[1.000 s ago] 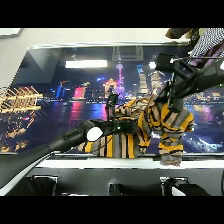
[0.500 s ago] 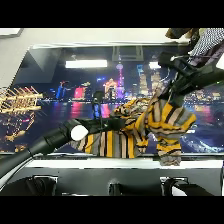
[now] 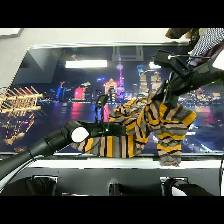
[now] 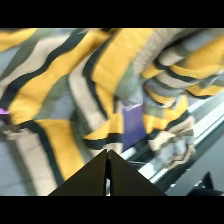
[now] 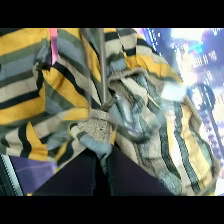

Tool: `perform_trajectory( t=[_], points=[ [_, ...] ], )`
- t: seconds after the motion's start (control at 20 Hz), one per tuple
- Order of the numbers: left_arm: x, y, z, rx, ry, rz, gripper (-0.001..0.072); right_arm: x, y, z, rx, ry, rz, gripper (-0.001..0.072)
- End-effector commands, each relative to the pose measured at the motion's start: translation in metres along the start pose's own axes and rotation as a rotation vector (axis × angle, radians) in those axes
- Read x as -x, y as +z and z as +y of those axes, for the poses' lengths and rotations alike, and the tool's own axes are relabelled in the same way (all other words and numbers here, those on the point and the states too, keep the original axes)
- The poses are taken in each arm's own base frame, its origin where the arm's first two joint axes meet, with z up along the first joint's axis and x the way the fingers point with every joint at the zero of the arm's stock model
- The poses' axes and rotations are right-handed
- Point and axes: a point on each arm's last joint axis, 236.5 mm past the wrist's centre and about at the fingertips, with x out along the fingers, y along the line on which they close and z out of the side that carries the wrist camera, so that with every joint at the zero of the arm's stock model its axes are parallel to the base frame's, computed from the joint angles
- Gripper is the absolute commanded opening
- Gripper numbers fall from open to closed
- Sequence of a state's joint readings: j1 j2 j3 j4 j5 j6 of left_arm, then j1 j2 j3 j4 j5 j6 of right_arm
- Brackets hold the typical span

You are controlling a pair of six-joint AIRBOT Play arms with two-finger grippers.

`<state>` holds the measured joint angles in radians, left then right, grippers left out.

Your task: Fold the clothes and pants, and hang the long-sleeved shirts on hangers.

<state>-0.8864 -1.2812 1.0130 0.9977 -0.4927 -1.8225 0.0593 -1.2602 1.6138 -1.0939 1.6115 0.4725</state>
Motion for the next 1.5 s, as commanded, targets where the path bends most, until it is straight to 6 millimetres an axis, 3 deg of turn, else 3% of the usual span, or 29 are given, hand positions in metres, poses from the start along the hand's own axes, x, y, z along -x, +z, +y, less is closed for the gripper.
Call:
perform_trajectory(
  t=[0.0,0.05,0.15,0.2,0.45,0.7,0.95,1.25,1.45],
  points=[
    [-0.008,0.018,-0.014,0.000,-0.042,-0.107,0.0027,0.000,0.003,-0.002,-0.005,-0.009,-0.010,0.0024],
    [-0.014,0.015,-0.016,0.006,-0.048,-0.112,0.0077,0.000,0.002,-0.002,-0.017,-0.009,-0.010,0.0024],
    [-0.028,0.005,-0.023,0.026,-0.062,-0.111,0.0292,0.000,0.002,-0.002,-0.022,-0.009,-0.010,0.0024],
    [-0.034,0.000,-0.028,0.018,-0.072,-0.119,0.0339,0.000,0.002,-0.003,-0.022,-0.011,-0.010,0.0024],
    [-0.060,-0.011,-0.054,-0.023,-0.135,-0.226,0.0339,0.000,0.002,-0.005,-0.022,-0.022,-0.009,0.0024],
    [-0.086,-0.017,-0.036,0.047,-0.113,-0.250,0.0339,0.000,0.002,-0.005,-0.041,-0.022,-0.009,0.0024],
    [-0.100,-0.007,-0.024,0.045,-0.105,-0.318,0.0338,0.000,0.002,-0.005,-0.041,-0.021,-0.010,0.0024],
    [-0.126,0.000,-0.039,0.042,-0.126,-0.323,0.0336,0.000,0.002,-0.005,-0.041,-0.021,-0.010,0.0024],
    [-0.140,-0.001,-0.039,0.077,-0.130,-0.316,0.0304,0.000,0.002,-0.005,-0.041,-0.022,-0.010,0.0024]
  ],
)
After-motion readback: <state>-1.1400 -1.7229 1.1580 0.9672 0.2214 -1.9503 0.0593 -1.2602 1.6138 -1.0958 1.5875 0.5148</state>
